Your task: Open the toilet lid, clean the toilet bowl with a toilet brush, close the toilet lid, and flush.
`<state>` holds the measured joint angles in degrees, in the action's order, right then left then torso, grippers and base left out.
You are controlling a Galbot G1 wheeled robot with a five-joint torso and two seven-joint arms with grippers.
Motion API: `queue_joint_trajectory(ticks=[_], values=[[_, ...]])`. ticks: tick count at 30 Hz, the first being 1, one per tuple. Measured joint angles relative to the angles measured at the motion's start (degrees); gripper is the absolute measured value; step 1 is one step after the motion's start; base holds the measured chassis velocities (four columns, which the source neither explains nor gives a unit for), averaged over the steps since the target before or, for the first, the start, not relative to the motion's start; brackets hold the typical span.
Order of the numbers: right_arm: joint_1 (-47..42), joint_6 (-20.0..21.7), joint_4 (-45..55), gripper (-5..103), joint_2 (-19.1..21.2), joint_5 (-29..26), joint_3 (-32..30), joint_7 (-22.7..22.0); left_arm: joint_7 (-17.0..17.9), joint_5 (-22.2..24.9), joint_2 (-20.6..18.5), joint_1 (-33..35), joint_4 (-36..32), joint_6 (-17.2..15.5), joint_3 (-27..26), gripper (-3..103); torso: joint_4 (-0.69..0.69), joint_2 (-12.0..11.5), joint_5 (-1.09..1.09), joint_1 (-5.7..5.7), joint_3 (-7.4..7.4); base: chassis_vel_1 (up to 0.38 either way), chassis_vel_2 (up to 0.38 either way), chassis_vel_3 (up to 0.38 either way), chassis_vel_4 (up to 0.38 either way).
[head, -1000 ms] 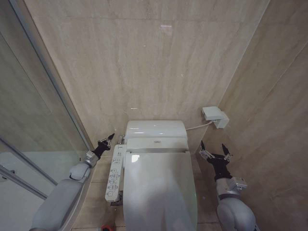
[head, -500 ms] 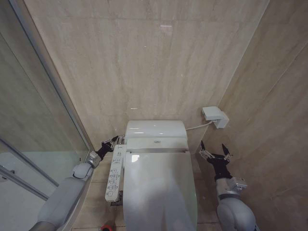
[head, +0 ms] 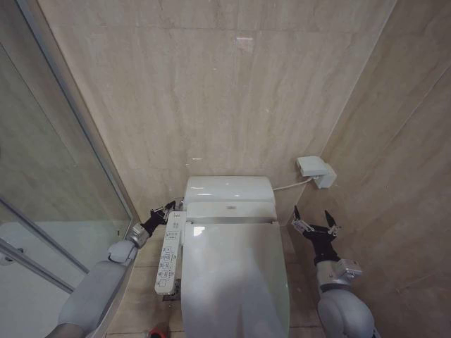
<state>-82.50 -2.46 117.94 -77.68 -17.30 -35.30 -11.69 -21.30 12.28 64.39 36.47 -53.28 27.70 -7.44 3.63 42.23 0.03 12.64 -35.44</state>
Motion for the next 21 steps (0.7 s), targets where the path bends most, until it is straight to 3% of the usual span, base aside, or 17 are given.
queue_joint_trajectory(ticks=[8,21], values=[[0.0,0.0,0.0,100,0.0,0.0,0.0,0.0,0.45,-0.41,0.74,2.21,-2.78,-0.8,-0.43,0,-0.05,0.0,0.01,0.0,0.0,0.0,0.0,0.0,0.0],[0.0,0.0,0.0,100,0.0,0.0,0.0,0.0,0.48,-0.93,1.17,3.23,-3.31,-0.92,-0.93,0,0.01,0.0,-0.02,0.0,-0.01,0.0,0.0,0.0,0.0]])
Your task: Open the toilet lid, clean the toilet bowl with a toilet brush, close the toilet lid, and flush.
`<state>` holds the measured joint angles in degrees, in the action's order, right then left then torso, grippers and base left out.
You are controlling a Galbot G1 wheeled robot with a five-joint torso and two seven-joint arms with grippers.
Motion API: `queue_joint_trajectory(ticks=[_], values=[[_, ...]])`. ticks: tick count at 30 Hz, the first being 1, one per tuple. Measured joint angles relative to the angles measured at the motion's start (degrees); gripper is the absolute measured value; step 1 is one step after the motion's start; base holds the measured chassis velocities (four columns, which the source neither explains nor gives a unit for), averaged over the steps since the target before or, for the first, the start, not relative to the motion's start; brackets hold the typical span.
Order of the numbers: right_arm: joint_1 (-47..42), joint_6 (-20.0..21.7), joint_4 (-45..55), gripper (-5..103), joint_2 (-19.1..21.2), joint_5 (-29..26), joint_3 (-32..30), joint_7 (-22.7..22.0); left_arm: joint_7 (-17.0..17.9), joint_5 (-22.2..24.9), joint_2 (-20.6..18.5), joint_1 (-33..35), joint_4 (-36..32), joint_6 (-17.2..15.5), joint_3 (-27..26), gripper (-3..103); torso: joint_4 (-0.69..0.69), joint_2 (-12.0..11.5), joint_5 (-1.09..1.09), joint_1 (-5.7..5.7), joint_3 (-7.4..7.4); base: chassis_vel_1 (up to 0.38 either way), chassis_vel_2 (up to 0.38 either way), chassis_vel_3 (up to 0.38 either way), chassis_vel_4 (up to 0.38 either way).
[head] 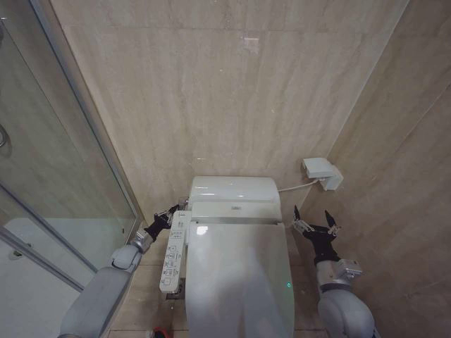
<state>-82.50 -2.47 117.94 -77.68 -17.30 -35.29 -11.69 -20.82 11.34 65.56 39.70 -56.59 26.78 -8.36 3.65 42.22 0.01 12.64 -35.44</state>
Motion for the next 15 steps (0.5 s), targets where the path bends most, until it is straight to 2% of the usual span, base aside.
queue_joint_trajectory(ticks=[15], values=[[0.0,0.0,0.0,100,0.0,0.0,0.0,0.0,0.22,-0.81,1.01,1.18,0.02,-0.33,-0.68,0,0.01,-0.01,-0.02,0.01,-0.01,0.0,0.0,0.0,0.0]])
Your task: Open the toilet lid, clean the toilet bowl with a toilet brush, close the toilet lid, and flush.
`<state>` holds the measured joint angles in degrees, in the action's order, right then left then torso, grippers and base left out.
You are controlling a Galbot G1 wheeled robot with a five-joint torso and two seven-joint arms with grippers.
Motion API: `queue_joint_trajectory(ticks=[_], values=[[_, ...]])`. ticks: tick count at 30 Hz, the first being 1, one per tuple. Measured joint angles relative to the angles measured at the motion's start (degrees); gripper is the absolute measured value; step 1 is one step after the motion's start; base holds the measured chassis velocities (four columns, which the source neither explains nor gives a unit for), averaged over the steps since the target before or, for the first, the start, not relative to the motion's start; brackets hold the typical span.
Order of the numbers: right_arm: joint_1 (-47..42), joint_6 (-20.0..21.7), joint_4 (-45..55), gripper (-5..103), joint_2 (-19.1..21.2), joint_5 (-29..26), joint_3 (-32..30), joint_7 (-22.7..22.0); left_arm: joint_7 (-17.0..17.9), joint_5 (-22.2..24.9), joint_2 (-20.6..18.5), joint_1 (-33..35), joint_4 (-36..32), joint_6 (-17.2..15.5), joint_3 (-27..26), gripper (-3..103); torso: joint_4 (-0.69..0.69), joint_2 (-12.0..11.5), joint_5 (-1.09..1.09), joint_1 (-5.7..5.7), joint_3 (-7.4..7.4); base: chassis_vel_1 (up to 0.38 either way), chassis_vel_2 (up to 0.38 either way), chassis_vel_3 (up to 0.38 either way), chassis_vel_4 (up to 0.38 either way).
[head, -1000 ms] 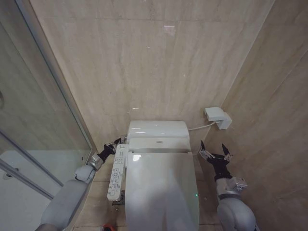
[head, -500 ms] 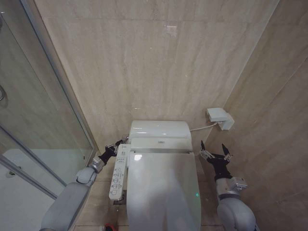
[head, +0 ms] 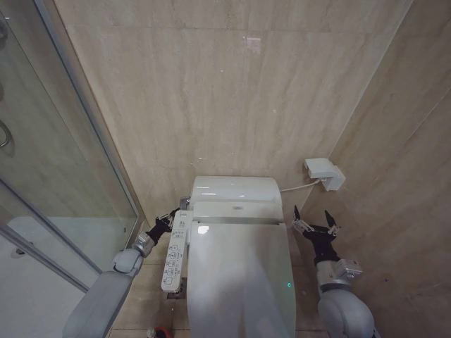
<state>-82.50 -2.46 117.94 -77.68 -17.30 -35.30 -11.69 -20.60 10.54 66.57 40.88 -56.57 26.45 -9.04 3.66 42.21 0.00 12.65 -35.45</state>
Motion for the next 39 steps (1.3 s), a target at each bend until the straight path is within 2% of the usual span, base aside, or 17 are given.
queue_joint_trajectory(ticks=[39], values=[[0.0,0.0,0.0,100,0.0,0.0,0.0,0.0,-0.17,0.24,0.35,-2.63,2.29,0.42,1.49,0,-0.02,0.0,0.01,0.0,0.0,0.0,0.0,0.0,0.0]])
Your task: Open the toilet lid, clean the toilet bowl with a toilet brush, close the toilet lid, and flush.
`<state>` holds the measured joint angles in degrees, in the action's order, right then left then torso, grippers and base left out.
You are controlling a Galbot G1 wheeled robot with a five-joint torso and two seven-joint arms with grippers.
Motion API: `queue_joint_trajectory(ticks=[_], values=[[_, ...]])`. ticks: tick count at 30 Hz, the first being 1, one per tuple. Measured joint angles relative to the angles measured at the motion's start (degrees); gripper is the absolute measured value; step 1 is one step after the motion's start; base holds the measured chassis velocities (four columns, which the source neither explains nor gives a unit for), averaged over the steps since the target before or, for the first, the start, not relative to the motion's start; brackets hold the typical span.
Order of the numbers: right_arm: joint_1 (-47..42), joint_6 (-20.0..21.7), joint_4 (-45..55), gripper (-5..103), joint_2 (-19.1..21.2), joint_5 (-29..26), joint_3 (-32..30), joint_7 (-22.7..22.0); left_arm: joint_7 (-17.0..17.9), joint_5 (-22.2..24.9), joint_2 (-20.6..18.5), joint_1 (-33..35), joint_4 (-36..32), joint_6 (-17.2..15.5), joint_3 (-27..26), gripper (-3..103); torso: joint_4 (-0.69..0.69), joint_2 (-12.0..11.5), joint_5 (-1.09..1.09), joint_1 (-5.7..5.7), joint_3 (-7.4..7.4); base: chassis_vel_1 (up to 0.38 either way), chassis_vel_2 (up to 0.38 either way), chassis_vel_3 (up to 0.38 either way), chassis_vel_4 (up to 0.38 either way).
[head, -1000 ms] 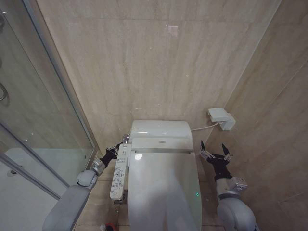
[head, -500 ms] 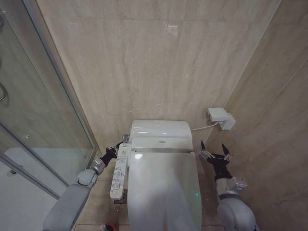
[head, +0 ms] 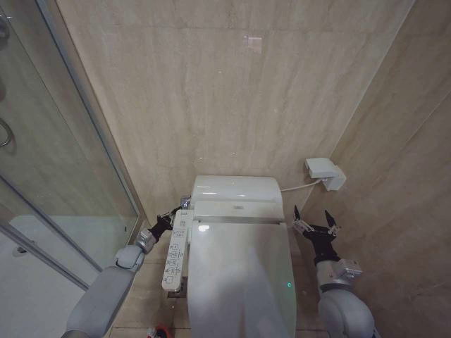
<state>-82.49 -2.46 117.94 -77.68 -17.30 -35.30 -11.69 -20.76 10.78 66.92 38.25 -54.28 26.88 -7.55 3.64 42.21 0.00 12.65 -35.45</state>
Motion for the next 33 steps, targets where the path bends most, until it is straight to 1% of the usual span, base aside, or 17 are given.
queue_joint_trajectory(ticks=[4,26,31,33], values=[[0.0,0.0,0.0,100,0.0,0.0,0.0,0.0,-0.01,0.03,0.0,-0.03,0.05,0.05,0.01,0,0.03,0.0,0.0,0.0,0.0,0.0,0.0,0.0,0.0],[0.0,0.0,0.0,100,0.0,0.0,0.0,0.0,-0.01,0.02,-0.1,0.92,-0.94,0.03,-0.8,0,0.04,0.0,-0.01,0.01,0.0,0.0,0.0,0.0,0.0],[0.0,0.0,0.0,100,0.0,0.0,0.0,0.0,0.4,-0.02,-0.06,2.86,-2.55,-0.49,-3.3,0,0.1,0.0,-0.07,0.01,0.0,0.0,0.0,0.0,0.0],[0.0,0.0,0.0,100,0.0,0.0,0.0,0.0,0.7,0.12,-0.05,4.2,-3.73,-0.8,-5.1,0,0.12,0.0,-0.08,0.0,0.0,0.0,0.0,0.0,0.0]])
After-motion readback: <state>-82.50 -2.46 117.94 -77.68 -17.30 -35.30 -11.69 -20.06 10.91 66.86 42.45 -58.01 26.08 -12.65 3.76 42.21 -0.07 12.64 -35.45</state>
